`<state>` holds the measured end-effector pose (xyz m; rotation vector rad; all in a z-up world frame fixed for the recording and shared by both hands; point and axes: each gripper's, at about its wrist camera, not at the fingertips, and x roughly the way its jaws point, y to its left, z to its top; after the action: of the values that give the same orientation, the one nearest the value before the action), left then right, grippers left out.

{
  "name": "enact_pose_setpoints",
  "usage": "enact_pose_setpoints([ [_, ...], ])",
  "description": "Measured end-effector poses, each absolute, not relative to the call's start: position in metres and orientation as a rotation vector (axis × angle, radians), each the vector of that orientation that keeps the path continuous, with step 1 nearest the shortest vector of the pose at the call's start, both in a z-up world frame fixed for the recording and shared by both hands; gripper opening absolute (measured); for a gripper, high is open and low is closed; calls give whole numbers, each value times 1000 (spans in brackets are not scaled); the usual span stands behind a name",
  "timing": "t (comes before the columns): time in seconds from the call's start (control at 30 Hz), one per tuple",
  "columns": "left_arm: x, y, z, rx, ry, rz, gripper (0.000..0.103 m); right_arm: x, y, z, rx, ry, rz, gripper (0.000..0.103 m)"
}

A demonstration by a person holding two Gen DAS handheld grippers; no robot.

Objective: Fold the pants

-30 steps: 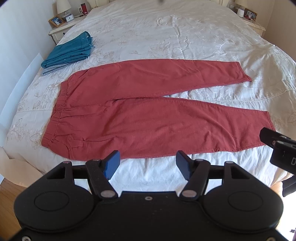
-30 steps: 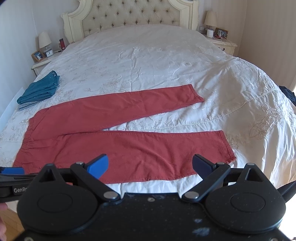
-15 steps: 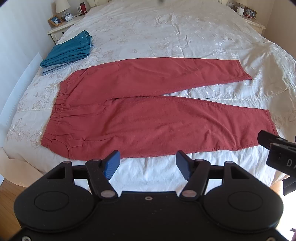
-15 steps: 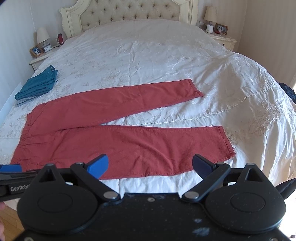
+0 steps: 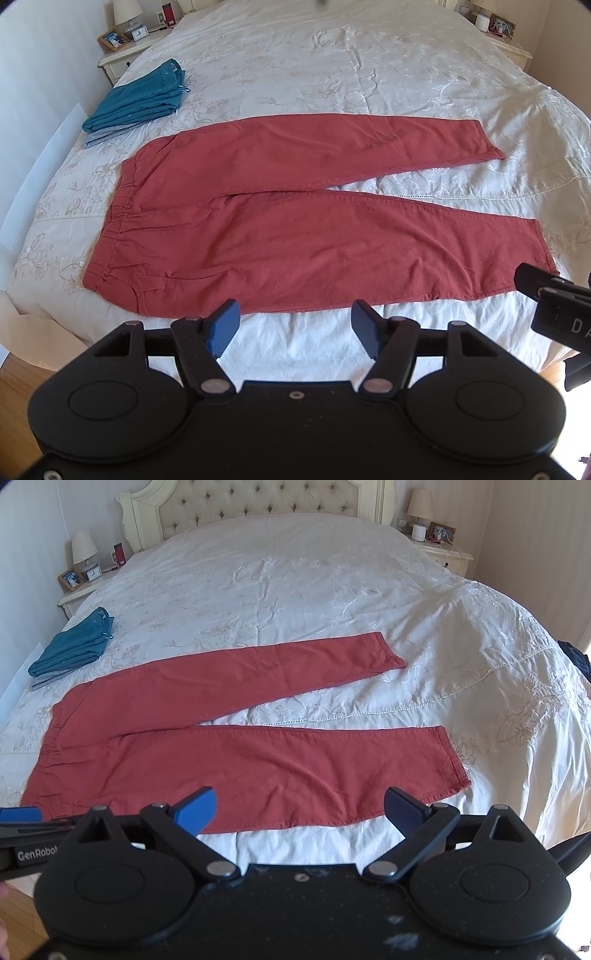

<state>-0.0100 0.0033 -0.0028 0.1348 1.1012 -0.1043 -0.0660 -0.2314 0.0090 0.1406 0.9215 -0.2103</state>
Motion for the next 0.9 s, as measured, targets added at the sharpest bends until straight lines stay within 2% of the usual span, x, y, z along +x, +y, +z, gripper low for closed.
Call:
enact_pose_setpoints([
  [0.9,-11,6,-6,131,1105,-95,68,-63,-231,6,133,932,-195,101],
])
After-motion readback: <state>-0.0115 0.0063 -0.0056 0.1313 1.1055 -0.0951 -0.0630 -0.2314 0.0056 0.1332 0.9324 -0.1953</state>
